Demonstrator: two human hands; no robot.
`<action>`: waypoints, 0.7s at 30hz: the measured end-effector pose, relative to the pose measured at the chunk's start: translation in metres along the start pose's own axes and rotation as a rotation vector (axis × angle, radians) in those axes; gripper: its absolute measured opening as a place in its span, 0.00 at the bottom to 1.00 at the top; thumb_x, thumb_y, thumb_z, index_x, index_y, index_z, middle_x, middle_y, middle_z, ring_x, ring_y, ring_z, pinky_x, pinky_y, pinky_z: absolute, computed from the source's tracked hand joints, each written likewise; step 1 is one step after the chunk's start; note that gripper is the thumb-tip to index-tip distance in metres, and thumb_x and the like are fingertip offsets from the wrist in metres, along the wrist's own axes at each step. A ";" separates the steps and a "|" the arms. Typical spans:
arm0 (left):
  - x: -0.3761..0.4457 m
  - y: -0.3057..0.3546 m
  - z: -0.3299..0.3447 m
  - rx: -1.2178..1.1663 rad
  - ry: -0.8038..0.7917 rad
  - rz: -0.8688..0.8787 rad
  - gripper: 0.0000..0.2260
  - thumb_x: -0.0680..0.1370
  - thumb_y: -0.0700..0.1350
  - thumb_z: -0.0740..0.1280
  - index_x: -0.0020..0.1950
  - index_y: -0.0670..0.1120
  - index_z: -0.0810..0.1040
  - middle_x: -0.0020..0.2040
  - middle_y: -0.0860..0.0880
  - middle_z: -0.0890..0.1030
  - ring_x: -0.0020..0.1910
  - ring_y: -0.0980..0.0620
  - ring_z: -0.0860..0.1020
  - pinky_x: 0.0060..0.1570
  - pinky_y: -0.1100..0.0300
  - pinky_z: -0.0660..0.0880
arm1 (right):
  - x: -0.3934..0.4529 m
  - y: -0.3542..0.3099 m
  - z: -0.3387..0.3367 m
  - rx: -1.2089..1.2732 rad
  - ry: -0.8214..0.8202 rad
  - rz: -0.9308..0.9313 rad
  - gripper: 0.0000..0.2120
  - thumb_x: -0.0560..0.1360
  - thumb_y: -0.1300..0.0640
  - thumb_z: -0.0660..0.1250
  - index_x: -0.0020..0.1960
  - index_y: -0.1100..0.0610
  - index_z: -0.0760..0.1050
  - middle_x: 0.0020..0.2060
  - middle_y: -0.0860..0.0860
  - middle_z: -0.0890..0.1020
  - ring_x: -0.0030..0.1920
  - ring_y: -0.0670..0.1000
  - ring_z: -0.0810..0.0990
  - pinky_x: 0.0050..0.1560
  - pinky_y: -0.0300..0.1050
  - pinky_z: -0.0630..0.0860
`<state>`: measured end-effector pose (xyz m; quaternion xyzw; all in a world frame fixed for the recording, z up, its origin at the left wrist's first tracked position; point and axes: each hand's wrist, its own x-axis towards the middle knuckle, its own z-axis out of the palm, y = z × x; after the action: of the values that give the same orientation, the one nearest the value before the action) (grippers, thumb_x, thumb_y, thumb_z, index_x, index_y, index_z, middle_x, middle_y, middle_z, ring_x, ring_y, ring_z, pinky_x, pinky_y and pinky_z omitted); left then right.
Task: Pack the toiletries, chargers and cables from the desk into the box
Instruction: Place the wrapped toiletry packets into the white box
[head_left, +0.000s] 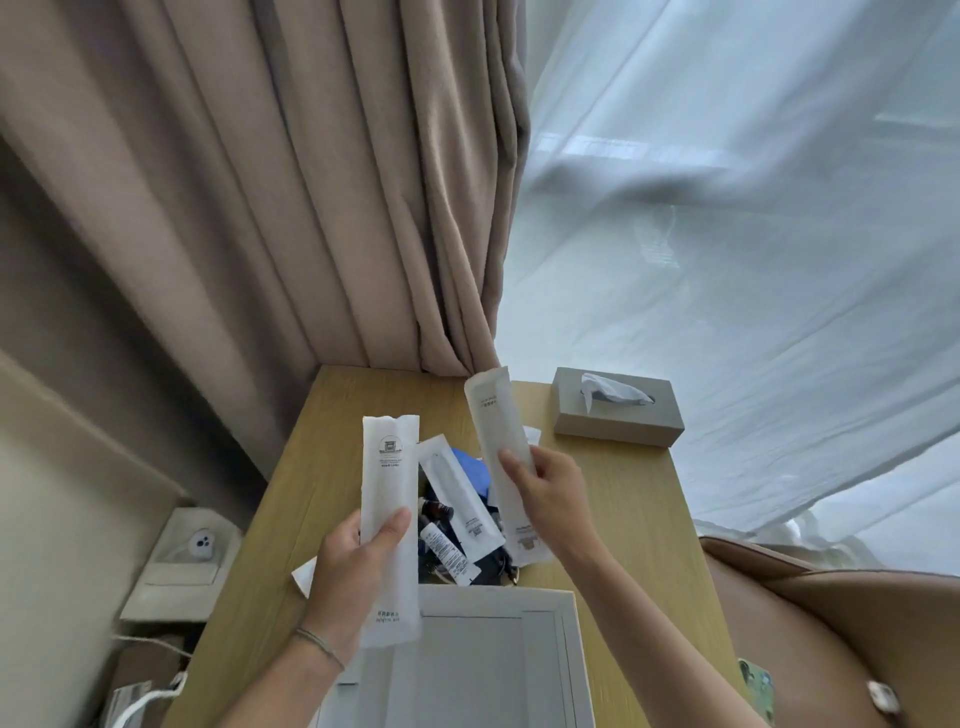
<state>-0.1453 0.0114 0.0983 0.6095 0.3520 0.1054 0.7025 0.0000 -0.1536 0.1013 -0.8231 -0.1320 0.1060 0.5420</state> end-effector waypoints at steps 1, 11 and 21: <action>-0.003 -0.003 -0.004 0.002 0.003 -0.005 0.04 0.77 0.49 0.72 0.49 0.49 0.83 0.41 0.47 0.86 0.35 0.53 0.84 0.40 0.52 0.81 | -0.013 -0.005 0.000 0.030 -0.011 -0.011 0.14 0.76 0.44 0.66 0.39 0.52 0.81 0.31 0.51 0.82 0.29 0.49 0.78 0.30 0.39 0.71; -0.031 -0.035 -0.063 0.027 -0.020 -0.042 0.03 0.78 0.49 0.70 0.50 0.52 0.82 0.42 0.53 0.87 0.40 0.53 0.85 0.38 0.57 0.81 | -0.121 0.033 0.045 0.256 -0.151 0.312 0.12 0.77 0.65 0.70 0.59 0.55 0.79 0.49 0.52 0.87 0.48 0.51 0.87 0.47 0.48 0.83; -0.045 -0.059 -0.105 0.037 -0.048 -0.105 0.11 0.79 0.52 0.69 0.59 0.52 0.80 0.50 0.48 0.85 0.50 0.43 0.83 0.52 0.42 0.82 | -0.152 0.093 0.094 -0.049 -0.360 0.564 0.16 0.76 0.63 0.68 0.63 0.52 0.77 0.53 0.50 0.84 0.53 0.54 0.84 0.55 0.58 0.83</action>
<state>-0.2602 0.0540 0.0583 0.6055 0.3683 0.0473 0.7039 -0.1637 -0.1583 -0.0165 -0.8079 0.0049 0.3925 0.4395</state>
